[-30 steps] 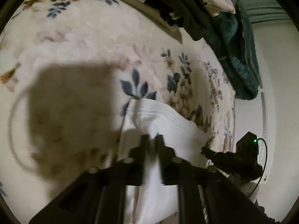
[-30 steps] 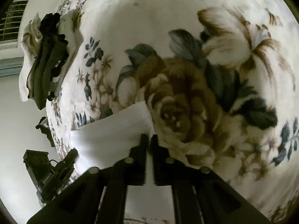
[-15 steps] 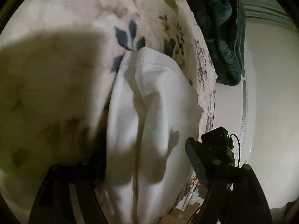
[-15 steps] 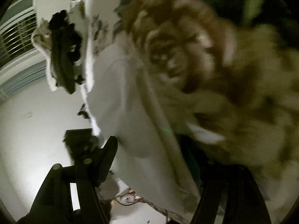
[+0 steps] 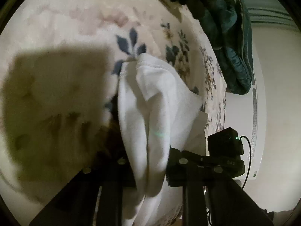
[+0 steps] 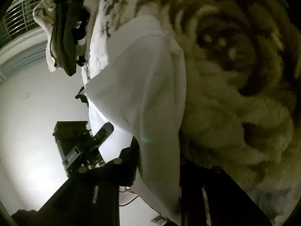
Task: Fold small clothes
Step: 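Carry the folded shirt with both grippers onto the clothes stack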
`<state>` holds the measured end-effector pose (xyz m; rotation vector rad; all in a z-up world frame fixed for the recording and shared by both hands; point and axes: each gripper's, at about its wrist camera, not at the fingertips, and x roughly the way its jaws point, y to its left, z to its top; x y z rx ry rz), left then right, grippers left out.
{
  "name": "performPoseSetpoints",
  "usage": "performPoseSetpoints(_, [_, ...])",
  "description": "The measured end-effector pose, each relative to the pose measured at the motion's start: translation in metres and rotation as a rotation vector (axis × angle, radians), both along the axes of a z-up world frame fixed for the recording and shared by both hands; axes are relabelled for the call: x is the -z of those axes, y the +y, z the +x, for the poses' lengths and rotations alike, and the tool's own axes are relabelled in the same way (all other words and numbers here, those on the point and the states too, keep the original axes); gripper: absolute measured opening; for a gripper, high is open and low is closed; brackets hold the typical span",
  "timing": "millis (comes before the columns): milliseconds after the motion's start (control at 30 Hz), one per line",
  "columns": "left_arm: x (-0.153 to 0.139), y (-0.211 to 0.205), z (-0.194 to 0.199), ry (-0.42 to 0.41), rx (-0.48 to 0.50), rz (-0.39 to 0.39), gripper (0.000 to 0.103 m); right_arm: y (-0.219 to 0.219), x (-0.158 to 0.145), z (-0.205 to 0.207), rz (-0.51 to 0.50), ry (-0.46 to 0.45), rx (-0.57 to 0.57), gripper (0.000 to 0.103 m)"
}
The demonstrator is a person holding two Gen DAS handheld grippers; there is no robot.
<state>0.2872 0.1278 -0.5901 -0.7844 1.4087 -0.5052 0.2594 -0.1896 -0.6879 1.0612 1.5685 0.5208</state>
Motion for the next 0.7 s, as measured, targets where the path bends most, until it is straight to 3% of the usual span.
performPoseSetpoints(167, [-0.026,0.002,0.007,-0.027,0.007,0.008,0.015,0.009,-0.036,0.006,-0.016,-0.025,-0.005,0.018])
performPoseSetpoints(400, [-0.104,0.026,0.036,-0.102,0.026,0.039,0.015,0.040,-0.120,0.044,-0.031,-0.095,-0.031,0.018])
performPoseSetpoints(567, [-0.176,0.053,0.087,-0.189,0.007,0.080,0.015,0.073,-0.187,0.104,-0.042,-0.165,-0.053,0.018])
performPoseSetpoints(700, [-0.212,0.072,0.142,-0.248,-0.034,0.124,0.015,0.107,-0.232,0.175,-0.059,-0.240,-0.060,0.018])
